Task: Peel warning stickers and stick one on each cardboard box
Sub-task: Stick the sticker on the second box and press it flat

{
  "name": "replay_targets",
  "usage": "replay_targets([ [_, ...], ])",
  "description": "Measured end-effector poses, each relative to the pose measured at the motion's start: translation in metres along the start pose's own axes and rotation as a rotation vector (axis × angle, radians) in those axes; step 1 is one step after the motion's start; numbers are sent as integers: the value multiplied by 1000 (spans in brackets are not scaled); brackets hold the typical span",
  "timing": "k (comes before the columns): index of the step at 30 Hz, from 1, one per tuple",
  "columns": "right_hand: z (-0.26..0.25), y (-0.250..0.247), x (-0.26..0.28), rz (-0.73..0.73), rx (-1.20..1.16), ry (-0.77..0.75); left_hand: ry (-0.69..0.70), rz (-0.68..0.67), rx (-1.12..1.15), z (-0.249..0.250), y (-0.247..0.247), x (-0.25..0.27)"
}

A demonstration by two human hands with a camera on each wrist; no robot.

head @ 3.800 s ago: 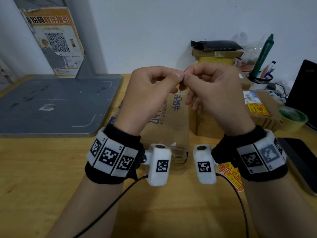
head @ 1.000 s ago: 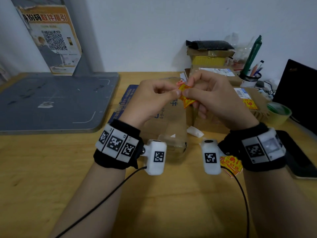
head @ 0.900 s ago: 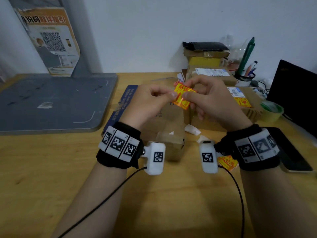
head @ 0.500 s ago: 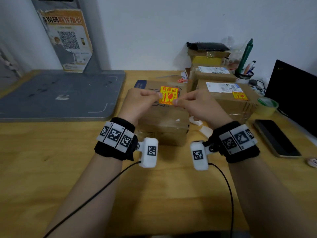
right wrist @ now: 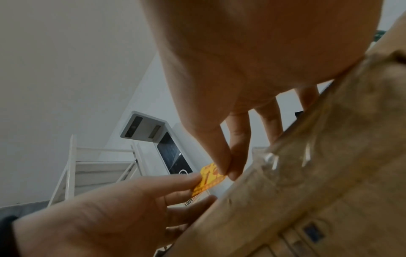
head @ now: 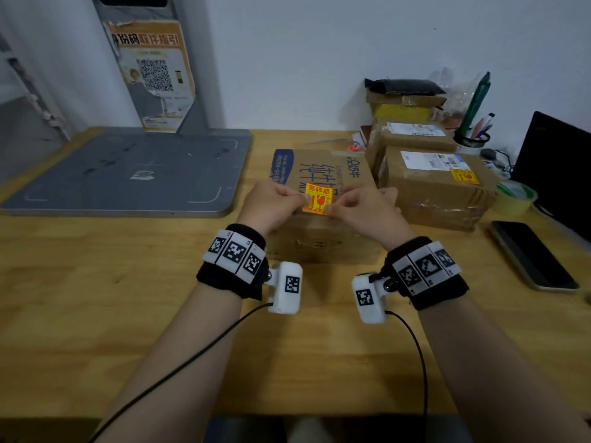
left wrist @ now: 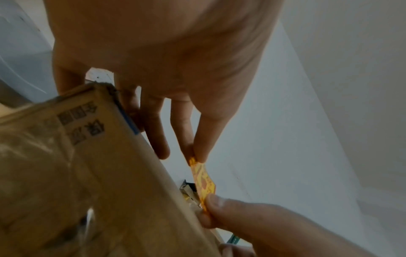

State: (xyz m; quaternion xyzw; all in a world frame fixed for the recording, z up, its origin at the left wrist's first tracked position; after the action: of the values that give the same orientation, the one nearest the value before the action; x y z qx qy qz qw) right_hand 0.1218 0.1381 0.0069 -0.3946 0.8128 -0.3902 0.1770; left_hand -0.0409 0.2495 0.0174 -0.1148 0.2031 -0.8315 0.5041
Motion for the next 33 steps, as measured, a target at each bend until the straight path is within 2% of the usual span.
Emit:
replay_targets([
  [4, -1, -6, 6, 8, -38, -37, -5, 74, -62, -12, 5, -5],
  [16, -9, -11, 1, 51, 97, -42, 0, 161, -190, -11, 4, -8],
  [33, -13, -11, -6, 81, 277, 42, 40, 159, -279, -15, 5, -11],
])
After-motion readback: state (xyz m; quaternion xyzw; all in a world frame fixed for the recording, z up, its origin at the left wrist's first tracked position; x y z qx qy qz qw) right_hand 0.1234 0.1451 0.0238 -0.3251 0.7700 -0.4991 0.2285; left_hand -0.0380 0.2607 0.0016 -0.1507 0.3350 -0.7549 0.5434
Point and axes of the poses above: each hand's wrist, its own x-axis away from the middle knuckle, its own y-axis out of the palm, z = x × y, the point moved 10 cm from there along -x, towards the middle knuckle, and after that the axes turned 2 degrees about z, right-handed, at the moved point
